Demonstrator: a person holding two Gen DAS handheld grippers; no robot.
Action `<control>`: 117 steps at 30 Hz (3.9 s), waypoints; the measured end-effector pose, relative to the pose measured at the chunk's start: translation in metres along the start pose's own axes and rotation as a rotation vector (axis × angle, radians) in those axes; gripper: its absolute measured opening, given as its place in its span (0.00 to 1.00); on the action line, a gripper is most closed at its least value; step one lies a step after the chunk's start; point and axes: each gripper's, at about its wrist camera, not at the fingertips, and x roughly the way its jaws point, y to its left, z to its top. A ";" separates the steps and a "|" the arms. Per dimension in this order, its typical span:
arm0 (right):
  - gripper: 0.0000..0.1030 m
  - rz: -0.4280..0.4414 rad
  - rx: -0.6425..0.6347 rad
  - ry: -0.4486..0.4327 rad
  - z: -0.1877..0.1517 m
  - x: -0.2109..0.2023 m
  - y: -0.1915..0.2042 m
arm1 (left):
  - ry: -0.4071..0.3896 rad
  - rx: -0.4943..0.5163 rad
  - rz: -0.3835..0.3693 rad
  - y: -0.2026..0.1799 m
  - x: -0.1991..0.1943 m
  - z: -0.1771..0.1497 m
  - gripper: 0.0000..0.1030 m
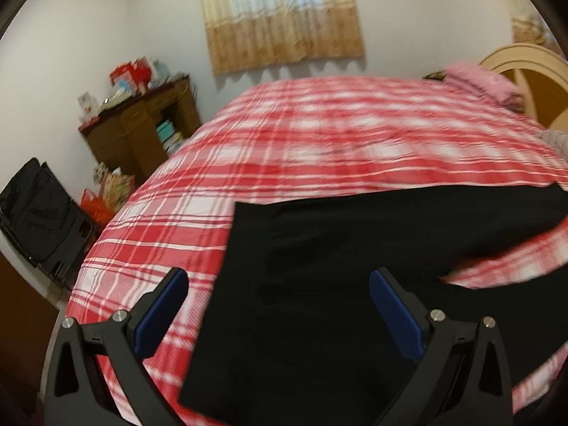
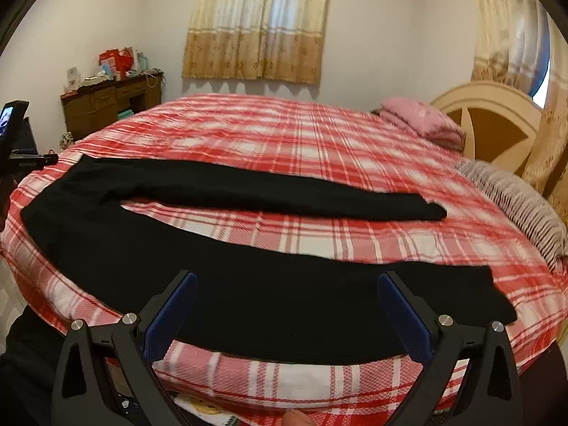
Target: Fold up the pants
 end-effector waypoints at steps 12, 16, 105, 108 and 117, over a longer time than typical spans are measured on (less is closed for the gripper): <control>0.99 -0.061 0.028 0.046 0.018 0.037 -0.022 | 0.125 -0.032 -0.030 0.036 0.117 0.046 1.00; 0.99 -0.051 0.031 0.066 0.022 0.051 -0.018 | 0.187 -0.041 -0.068 0.043 0.142 0.048 0.88; 0.07 -0.072 0.136 0.021 0.136 0.148 -0.249 | 0.038 -0.210 -0.413 0.078 0.102 0.058 0.12; 0.07 -0.065 0.124 -0.032 0.123 0.124 -0.247 | -0.003 -0.243 -0.450 0.086 0.091 0.055 0.12; 0.07 -0.061 0.212 -0.125 0.079 0.071 -0.266 | -0.112 -0.303 -0.558 0.113 0.058 0.031 0.12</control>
